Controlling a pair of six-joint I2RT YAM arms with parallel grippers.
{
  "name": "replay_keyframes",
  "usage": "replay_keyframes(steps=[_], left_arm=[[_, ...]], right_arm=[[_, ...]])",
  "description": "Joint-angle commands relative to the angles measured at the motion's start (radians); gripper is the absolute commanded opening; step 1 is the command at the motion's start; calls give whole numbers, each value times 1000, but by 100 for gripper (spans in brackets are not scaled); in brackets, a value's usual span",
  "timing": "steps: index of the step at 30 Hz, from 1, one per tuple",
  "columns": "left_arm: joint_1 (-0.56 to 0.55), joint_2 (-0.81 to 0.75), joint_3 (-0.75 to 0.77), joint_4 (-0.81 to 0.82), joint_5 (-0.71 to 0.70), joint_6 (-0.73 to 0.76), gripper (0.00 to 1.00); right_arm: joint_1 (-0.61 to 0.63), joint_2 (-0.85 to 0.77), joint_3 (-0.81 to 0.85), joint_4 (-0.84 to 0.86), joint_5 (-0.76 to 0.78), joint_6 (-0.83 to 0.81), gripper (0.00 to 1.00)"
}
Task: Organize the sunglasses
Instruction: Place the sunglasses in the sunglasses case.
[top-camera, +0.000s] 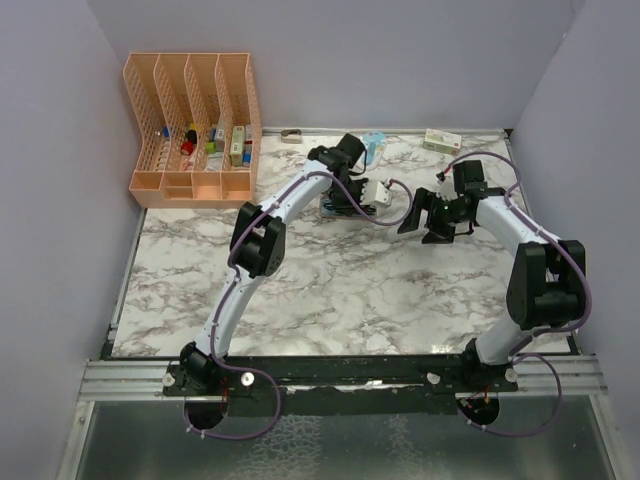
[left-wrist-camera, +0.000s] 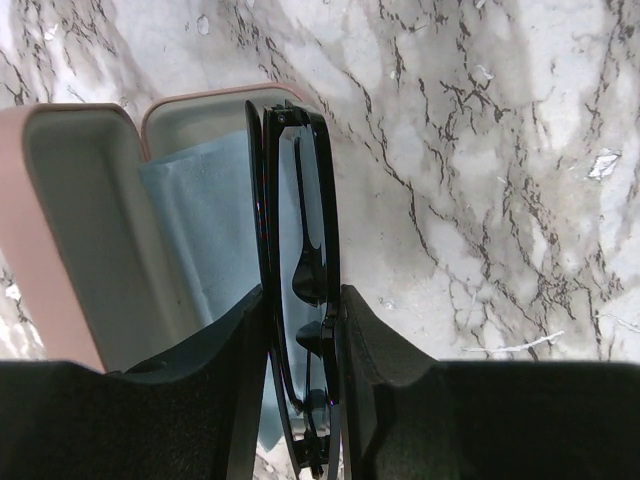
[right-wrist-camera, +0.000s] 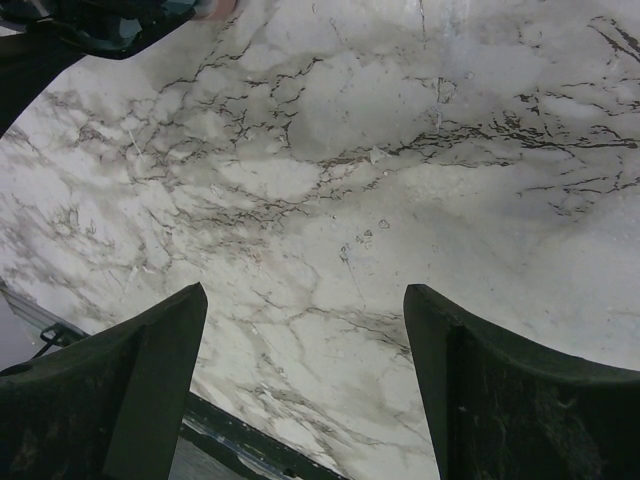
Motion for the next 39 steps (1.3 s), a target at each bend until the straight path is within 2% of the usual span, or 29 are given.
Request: replay_keyframes(steps=[1,39], left_arm=[[-1,28,44,2,1,-3,0],[0,27,22,53,-74,-63,0]], right_arm=[[-9,18,11,35,-29,15,80],[-13,56,23,61,-78,44,80]])
